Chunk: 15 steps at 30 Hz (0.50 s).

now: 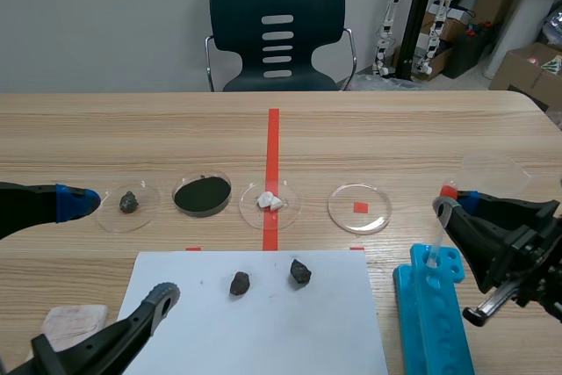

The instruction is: Pick up the dropper by the top with the right hand

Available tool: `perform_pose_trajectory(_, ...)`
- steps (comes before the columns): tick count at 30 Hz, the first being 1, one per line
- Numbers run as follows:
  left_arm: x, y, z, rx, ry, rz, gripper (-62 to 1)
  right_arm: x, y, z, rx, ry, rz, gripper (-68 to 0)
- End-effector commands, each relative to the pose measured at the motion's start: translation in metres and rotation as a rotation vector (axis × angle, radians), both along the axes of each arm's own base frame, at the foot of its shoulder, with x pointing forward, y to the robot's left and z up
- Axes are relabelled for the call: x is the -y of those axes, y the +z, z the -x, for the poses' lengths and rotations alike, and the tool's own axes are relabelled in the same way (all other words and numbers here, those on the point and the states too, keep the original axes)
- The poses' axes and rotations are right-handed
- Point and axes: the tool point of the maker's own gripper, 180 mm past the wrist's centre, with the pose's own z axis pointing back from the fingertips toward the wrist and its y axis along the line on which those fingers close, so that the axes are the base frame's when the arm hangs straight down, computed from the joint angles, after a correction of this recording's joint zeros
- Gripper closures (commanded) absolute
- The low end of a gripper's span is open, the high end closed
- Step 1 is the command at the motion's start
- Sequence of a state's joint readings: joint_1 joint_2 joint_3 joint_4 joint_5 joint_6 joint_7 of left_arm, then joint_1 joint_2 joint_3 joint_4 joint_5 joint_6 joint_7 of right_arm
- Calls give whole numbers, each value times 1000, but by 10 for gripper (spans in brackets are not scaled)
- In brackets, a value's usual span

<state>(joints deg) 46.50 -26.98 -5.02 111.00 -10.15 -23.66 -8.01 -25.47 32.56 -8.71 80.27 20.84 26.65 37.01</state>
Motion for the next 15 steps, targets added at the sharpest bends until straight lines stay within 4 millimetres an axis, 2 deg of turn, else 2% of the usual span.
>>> perform_pose_trajectory(1, 1, 6, -1, 14, 8, 28, -623, 0, 15, -4, 42, 16, -7, -61)
perform_pose_trajectory(15, 1, 6, -1, 14, 8, 27, -623, 0, 30, -1, 63, 40, -23, -62)
